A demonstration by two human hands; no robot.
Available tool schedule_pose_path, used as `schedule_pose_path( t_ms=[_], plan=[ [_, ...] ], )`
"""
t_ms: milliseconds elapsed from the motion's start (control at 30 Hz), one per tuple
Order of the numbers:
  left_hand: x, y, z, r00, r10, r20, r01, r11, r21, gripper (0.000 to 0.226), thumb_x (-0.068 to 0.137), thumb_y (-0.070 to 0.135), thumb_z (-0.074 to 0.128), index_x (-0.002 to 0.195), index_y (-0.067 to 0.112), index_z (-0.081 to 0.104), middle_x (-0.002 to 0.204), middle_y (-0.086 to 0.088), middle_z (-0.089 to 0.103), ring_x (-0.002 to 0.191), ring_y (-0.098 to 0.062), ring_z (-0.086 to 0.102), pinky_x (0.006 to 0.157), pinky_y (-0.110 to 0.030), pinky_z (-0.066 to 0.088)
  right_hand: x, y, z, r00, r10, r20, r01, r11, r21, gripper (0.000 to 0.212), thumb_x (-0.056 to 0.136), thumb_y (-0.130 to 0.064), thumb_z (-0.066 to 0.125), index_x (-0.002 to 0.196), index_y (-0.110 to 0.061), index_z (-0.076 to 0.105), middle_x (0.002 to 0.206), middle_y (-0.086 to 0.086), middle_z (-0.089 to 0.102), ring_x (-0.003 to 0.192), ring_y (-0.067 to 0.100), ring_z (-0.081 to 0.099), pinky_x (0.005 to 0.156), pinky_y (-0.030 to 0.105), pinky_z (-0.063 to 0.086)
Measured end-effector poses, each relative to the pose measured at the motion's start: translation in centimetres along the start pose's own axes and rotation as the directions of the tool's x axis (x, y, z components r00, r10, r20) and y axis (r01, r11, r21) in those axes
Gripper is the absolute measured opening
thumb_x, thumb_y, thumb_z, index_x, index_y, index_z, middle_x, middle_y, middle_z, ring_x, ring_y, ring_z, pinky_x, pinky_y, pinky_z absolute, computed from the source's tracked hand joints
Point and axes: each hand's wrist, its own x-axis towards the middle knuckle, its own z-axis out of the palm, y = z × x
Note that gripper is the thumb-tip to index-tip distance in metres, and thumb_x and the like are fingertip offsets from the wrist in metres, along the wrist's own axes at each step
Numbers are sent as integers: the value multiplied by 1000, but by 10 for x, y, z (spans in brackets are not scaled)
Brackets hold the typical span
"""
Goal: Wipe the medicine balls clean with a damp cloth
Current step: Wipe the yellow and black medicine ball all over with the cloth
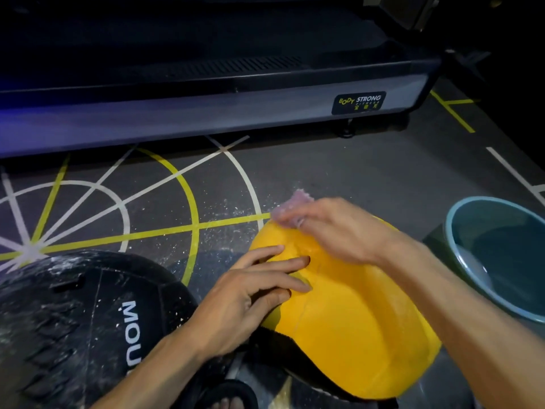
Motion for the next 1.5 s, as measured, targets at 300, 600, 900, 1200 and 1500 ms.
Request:
schedule_pose_path(
  t_ms=[300,600,900,1200,1500],
  plan=[
    [7,-10,18,877,-288,-384,290,955,-54,64,79,77,67,134,46,55,135,35,52,126,7,50,104,-31,49,-22,17,-10,986,-26,-167,7,994,-112,41,108,-40,34,141,-37,59,150,-19,52,141,6,46,119,35,35],
    [13,-10,18,914,-270,-302,253,963,-95,47,91,58,64,137,45,62,145,32,52,138,11,42,119,-40,39,-59,37,-22,913,51,-404,-158,959,-235,30,105,-19,40,124,-23,63,120,0,71,103,25,67,94,34,51],
    [18,-24,8,872,-461,-167,311,783,-539,45,105,1,50,142,26,53,131,5,71,116,-8,67,101,-29,50,-24,-22,22,991,-126,43,133,930,-343,31,96,-19,43,115,-21,67,123,5,65,114,30,62,89,46,54],
    [17,-26,9,870,-453,-195,351,846,-401,52,100,17,67,146,34,50,126,16,72,123,-5,63,114,-44,43,1,-23,-1,1000,15,20,-2,861,-509,35,104,-33,35,128,-33,60,145,3,56,129,28,57,105,45,49],
    [19,-9,0,932,-305,-196,296,952,-76,81,75,88,54,148,62,31,137,39,38,130,19,36,101,-18,36,-55,-4,4,972,-37,-233,-14,978,-210,41,102,-29,38,137,-27,60,137,-5,65,122,13,57,103,26,43]
  ],
)
